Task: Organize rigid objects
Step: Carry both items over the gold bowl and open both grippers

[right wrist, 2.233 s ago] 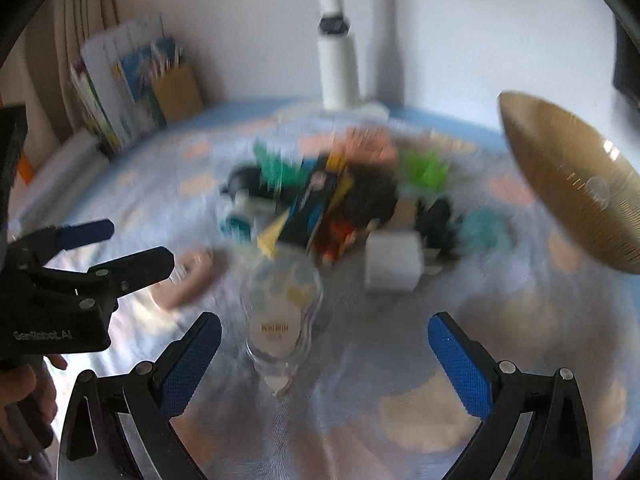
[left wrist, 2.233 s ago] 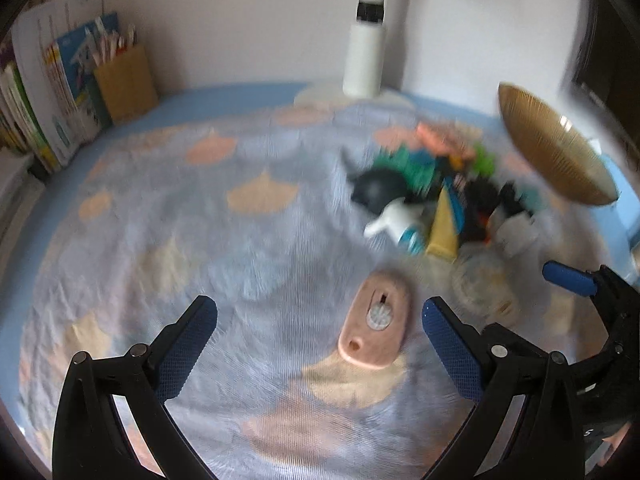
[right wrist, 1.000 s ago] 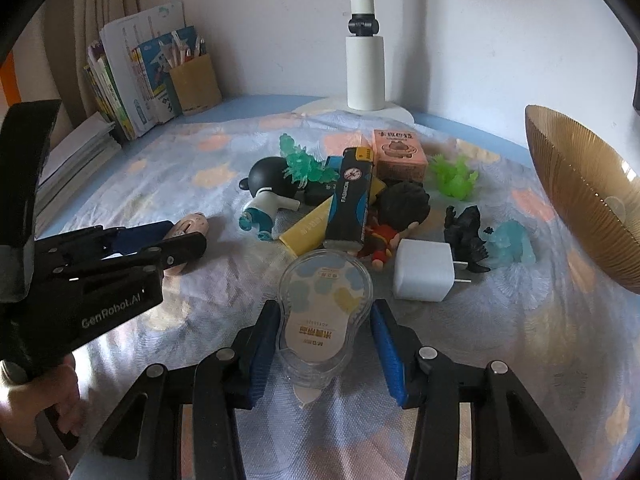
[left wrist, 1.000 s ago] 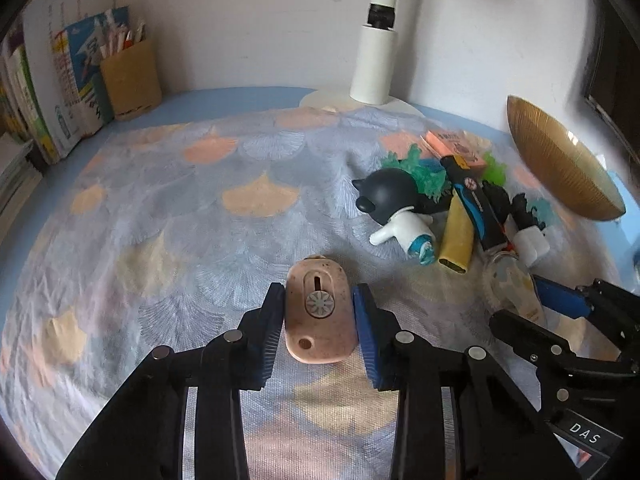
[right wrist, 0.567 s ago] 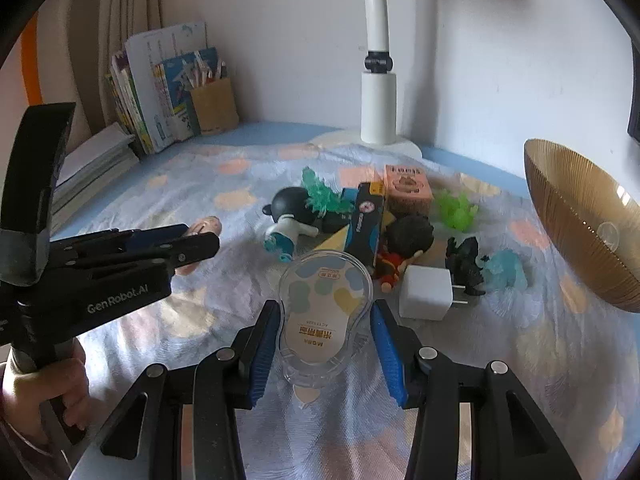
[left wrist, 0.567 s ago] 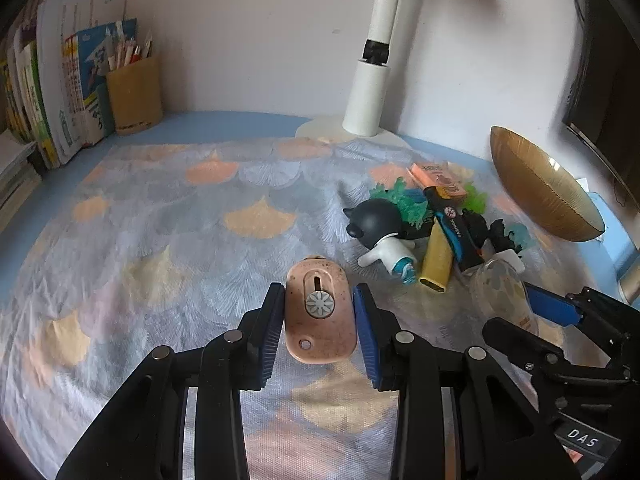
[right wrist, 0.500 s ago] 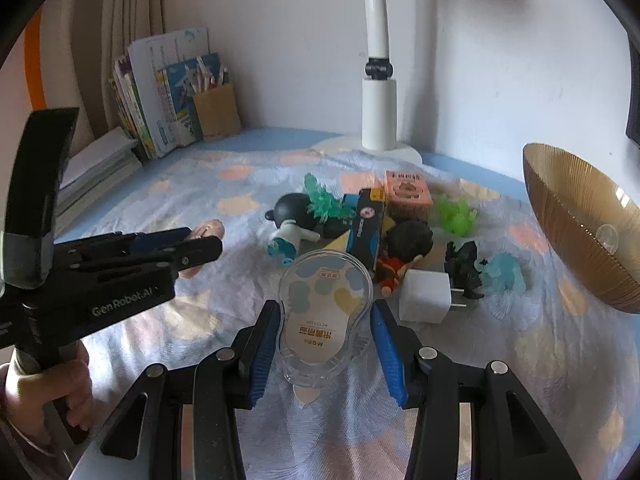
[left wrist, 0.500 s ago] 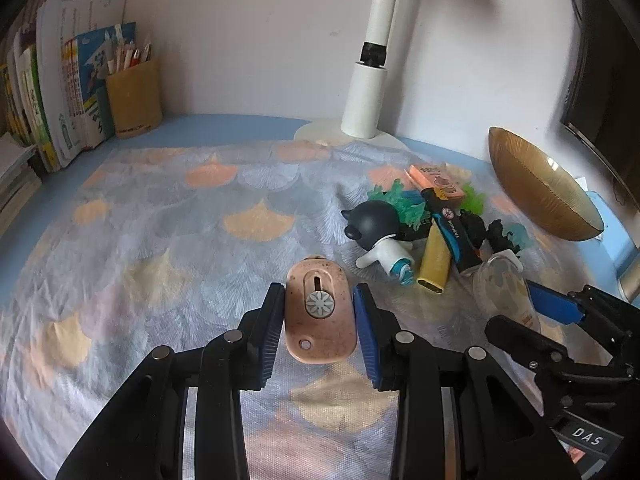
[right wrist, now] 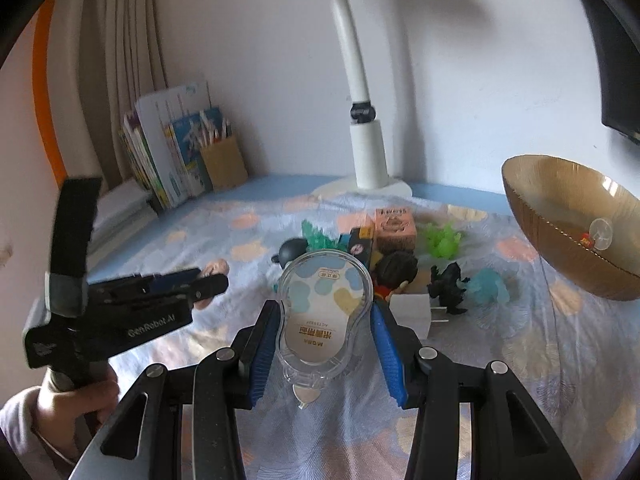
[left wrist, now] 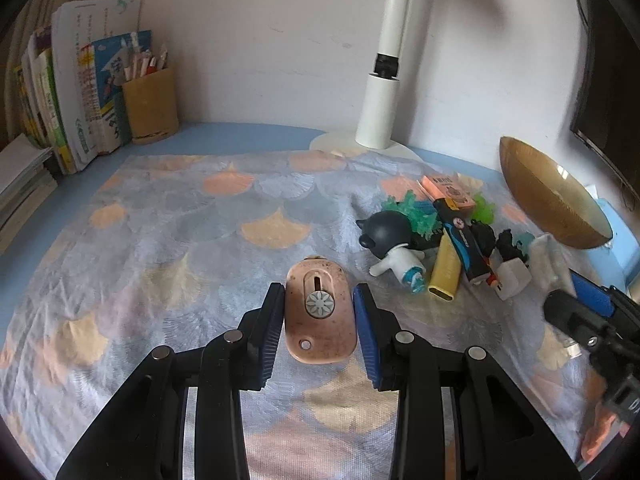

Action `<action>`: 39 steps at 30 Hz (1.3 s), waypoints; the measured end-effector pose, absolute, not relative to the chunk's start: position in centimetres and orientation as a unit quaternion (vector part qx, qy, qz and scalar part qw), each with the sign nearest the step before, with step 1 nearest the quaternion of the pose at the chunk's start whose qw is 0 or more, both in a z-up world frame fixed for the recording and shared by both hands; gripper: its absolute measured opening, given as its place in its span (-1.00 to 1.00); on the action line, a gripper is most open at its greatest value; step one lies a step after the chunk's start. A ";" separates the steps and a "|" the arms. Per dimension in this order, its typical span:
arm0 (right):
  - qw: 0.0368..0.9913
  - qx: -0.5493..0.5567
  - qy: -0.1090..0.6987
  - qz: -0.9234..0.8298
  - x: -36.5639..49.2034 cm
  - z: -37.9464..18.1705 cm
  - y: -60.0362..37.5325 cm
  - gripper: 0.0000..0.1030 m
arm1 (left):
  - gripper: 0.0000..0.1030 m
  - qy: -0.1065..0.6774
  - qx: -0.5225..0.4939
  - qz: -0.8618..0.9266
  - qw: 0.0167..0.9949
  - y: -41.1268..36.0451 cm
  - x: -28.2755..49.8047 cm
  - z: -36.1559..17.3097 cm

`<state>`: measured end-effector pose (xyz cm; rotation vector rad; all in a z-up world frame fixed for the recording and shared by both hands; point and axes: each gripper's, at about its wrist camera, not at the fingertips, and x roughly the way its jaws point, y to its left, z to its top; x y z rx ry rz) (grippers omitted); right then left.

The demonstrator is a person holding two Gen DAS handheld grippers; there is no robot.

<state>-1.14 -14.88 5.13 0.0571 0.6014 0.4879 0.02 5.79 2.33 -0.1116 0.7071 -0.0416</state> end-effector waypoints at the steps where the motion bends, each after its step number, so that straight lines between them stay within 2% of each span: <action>1: 0.926 0.038 0.290 0.238 -1.2 5.2 -15.2 -0.12 | -0.38 0.344 -0.063 -0.022 0.937 6.1 0.0 2.4; 8: 0.929 0.069 0.275 0.237 0.5 7.7 -17.8 -0.12 | -0.38 0.335 -0.067 -0.018 0.940 5.0 1.6 4.0; 20: 0.943 0.091 0.263 0.185 5.5 12.4 -25.3 -0.12 | -0.38 0.299 -0.017 -0.114 0.947 -6.1 6.2 9.5; 28: 0.946 0.085 0.277 0.146 8.2 12.5 -29.7 -0.12 | -0.38 0.289 0.003 -0.169 0.942 -12.9 8.7 10.6; 39: 0.945 0.091 0.298 0.098 10.6 11.4 -35.3 -0.12 | -0.38 0.295 0.029 -0.219 0.930 -19.2 11.2 9.5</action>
